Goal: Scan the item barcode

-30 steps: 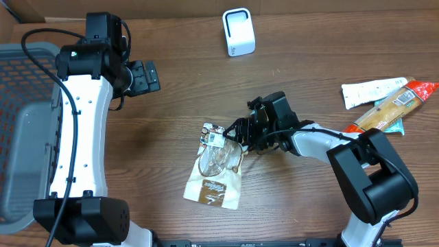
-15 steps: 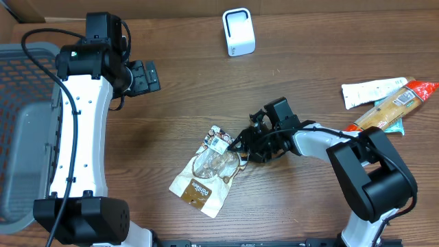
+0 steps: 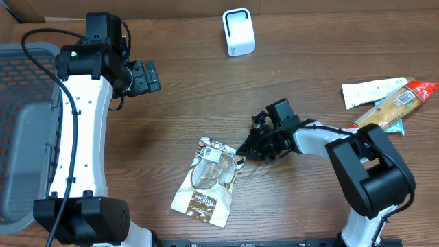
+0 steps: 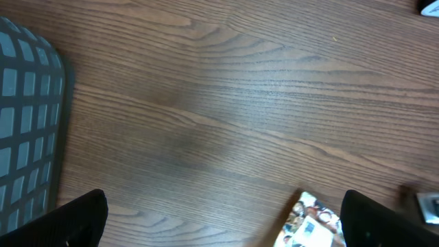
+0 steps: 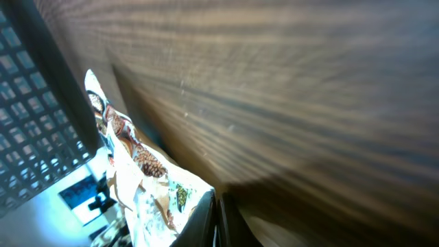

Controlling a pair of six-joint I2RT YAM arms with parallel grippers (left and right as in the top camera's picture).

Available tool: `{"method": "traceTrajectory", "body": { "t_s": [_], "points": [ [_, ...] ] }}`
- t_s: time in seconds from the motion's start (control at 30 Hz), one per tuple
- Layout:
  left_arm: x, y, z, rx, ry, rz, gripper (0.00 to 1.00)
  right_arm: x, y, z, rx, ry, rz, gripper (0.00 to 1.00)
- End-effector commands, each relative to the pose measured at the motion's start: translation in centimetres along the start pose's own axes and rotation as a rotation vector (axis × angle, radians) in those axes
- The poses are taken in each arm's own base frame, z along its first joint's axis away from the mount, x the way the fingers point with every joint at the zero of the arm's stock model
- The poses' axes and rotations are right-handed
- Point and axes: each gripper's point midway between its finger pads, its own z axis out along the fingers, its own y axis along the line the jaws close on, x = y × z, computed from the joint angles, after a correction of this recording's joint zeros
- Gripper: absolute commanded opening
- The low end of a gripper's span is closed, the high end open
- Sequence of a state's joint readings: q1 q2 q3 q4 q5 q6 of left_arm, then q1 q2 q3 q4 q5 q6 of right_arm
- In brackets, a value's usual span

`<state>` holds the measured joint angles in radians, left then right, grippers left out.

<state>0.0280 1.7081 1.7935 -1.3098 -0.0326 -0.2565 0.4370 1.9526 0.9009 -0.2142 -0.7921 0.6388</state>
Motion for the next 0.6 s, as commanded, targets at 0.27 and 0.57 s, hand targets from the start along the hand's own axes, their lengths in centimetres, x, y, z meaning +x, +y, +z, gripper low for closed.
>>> {"method": "traceTrajectory", "body": {
  "t_s": [0.27, 0.57],
  "points": [
    [0.0, -0.3, 0.2, 0.008, 0.005, -0.010, 1.00, -2.3, 6.4, -6.3, 0.098, -0.040, -0.389, 0.04],
    [0.0, -0.3, 0.2, 0.008, 0.005, -0.010, 1.00, -4.8, 6.4, -8.1, 0.245, -0.120, -0.420, 0.06]
  ]
}}
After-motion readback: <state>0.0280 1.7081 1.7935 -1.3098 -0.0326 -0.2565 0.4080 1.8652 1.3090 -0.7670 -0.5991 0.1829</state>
